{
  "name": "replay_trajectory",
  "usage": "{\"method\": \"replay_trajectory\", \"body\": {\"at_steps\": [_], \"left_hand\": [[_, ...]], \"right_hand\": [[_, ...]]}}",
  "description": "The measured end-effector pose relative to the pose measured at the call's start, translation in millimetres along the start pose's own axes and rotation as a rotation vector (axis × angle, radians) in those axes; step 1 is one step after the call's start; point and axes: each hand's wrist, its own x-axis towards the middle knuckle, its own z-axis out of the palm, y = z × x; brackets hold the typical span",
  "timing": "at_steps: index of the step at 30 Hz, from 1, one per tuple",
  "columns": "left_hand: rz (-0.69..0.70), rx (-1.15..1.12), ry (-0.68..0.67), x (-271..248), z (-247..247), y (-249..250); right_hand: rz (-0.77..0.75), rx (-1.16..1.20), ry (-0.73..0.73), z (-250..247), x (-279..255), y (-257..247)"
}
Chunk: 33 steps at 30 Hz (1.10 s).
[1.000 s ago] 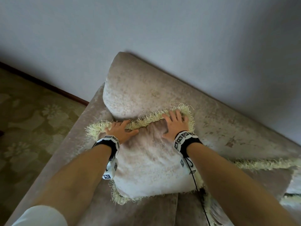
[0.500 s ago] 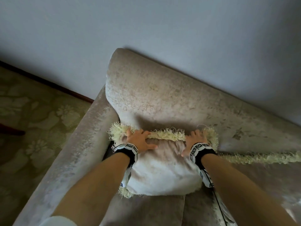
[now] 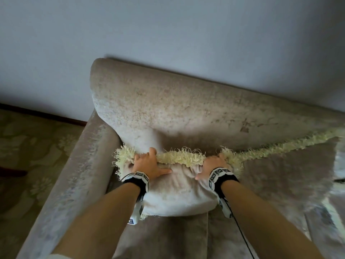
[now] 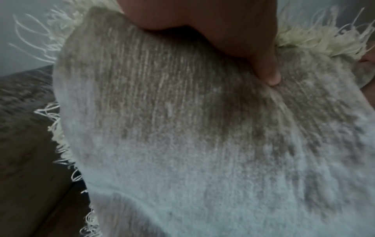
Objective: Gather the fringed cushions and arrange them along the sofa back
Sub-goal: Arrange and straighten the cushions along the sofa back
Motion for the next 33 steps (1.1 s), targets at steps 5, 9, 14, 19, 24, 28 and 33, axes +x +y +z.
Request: {"method": "replay_trajectory", "body": {"at_steps": [5,9,14,19,24,28,33], "left_hand": [[0.073,0.065,-0.188,-11,-16,16],[0.068,0.079,-0.189,-1,-52,13],[0.078,0.188,-0.146,16,-93,4],[0.057,0.175,-0.201,22,-85,-6],[0.056,0.09,-0.245,20,-87,-7],[0.024,-0.038,-0.287,23,-99,-8],[-0.024,-0.034,-0.314,32,-90,-15]], "right_hand": [[0.068,0.051,-0.061,9,-16,4],[0.068,0.129,0.008,-22,-17,8],[0.09,0.301,0.001,-40,-18,6],[0.113,0.379,-0.022,-33,-21,-3],[0.111,0.406,-0.091,-45,-27,2],[0.107,0.47,-0.106,-60,-22,7],[0.101,0.43,-0.107,-59,-14,2]]}}
